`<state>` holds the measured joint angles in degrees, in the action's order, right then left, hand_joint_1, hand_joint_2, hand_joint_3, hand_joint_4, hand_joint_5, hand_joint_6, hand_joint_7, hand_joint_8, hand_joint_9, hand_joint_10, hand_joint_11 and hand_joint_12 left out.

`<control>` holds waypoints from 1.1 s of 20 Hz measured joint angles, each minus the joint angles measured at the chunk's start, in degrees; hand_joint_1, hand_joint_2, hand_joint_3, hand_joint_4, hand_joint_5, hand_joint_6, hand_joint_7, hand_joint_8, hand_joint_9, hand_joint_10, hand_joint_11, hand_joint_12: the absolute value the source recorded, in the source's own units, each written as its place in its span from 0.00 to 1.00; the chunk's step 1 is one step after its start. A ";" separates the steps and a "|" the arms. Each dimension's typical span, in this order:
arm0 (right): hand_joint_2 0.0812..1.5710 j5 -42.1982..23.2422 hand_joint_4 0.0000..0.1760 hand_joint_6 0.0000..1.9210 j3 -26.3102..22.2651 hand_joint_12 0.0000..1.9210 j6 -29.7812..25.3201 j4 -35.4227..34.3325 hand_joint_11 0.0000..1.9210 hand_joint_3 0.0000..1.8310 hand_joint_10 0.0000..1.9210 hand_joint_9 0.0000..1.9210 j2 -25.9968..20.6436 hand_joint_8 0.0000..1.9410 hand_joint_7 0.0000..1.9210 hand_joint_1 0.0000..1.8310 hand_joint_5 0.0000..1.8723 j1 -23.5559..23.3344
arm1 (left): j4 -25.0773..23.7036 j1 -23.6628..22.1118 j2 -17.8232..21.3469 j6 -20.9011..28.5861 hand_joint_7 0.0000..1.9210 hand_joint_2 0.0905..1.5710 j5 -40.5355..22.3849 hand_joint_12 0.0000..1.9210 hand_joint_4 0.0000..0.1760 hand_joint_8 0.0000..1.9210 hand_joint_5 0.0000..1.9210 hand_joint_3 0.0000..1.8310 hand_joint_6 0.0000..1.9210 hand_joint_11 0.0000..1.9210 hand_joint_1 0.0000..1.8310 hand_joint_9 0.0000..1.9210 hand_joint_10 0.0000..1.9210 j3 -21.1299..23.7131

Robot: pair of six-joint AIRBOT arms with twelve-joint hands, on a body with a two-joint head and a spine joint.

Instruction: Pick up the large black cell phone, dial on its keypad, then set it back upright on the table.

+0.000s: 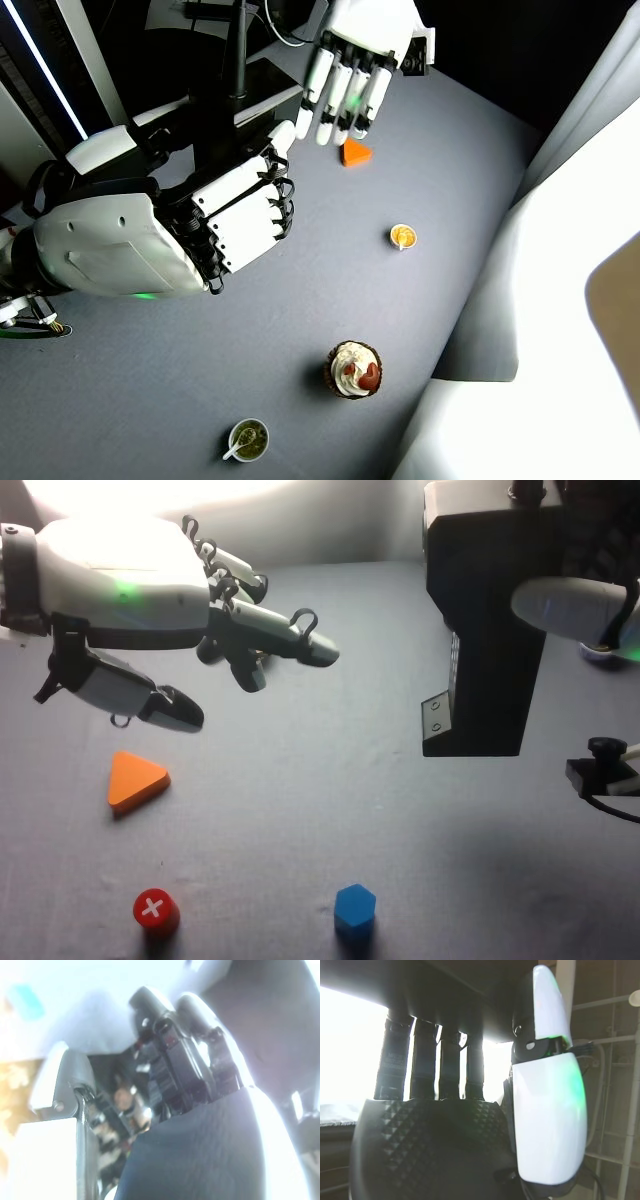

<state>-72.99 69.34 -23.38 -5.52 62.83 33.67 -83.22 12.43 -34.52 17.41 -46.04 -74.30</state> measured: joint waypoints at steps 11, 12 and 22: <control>0.73 -0.02 0.00 0.35 0.39 0.91 0.00 0.35 0.39 0.00 0.74 0.36 0.00 0.68 0.38 0.81 0.53 -0.57 | 6.43 0.15 0.00 -2.29 0.34 0.79 6.71 1.00 0.56 0.83 0.03 0.02 0.00 0.42 0.72 0.45 1.00 4.96; 0.73 0.00 0.00 0.34 0.66 0.90 0.02 0.61 0.39 0.00 0.75 0.36 0.00 0.69 0.38 0.81 0.53 -0.57 | 7.63 0.61 0.00 -2.62 0.34 0.79 6.82 1.00 0.58 0.83 0.03 0.02 0.00 0.41 0.72 0.45 1.00 5.35; 0.74 -0.02 0.00 0.43 0.90 0.90 0.00 0.50 0.39 0.00 0.72 0.37 0.02 0.68 0.40 0.81 0.48 -0.81 | 11.89 3.85 -1.81 -6.49 0.34 0.79 8.41 1.00 0.60 0.83 0.04 0.02 0.00 0.39 0.72 0.43 1.00 7.23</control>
<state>-73.01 70.24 -23.38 -5.02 62.85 32.86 -71.33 16.27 -36.34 10.92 -37.63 -67.07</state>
